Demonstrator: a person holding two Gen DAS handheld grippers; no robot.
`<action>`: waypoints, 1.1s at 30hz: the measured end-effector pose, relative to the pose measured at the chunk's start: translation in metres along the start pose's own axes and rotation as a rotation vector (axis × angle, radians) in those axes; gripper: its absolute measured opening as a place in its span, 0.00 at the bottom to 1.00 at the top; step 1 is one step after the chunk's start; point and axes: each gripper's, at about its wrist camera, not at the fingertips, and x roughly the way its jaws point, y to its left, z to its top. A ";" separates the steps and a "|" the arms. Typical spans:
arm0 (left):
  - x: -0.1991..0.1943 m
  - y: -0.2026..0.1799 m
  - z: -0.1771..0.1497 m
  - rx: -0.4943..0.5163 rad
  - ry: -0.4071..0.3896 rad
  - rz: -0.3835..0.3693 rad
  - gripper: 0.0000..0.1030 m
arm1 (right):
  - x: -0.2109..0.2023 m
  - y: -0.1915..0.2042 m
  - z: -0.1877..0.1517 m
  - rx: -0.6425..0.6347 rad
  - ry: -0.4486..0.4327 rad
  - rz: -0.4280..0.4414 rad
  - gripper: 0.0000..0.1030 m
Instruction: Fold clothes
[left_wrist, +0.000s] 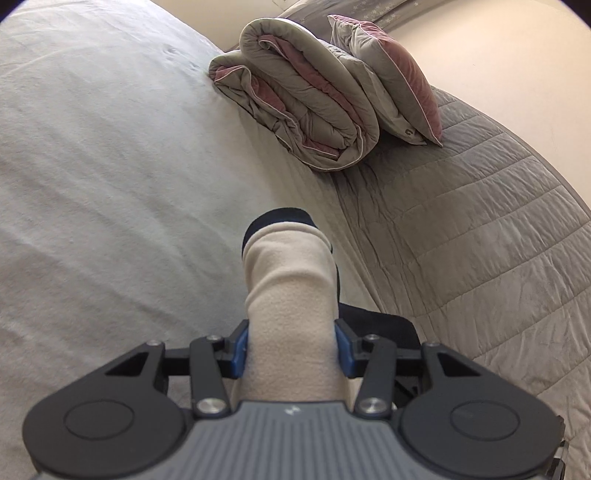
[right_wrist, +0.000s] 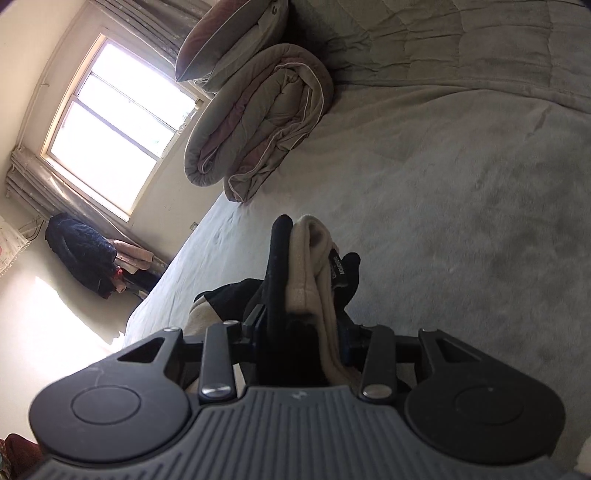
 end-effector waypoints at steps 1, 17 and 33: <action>0.006 0.000 0.001 0.003 -0.008 0.001 0.46 | 0.004 -0.003 0.004 -0.007 -0.006 -0.003 0.40; 0.033 -0.001 0.020 0.221 -0.223 0.243 0.49 | 0.059 0.001 0.024 -0.335 -0.129 -0.143 0.43; 0.093 -0.017 0.001 0.547 -0.128 0.235 0.23 | 0.128 0.002 0.013 -0.630 -0.106 -0.338 0.00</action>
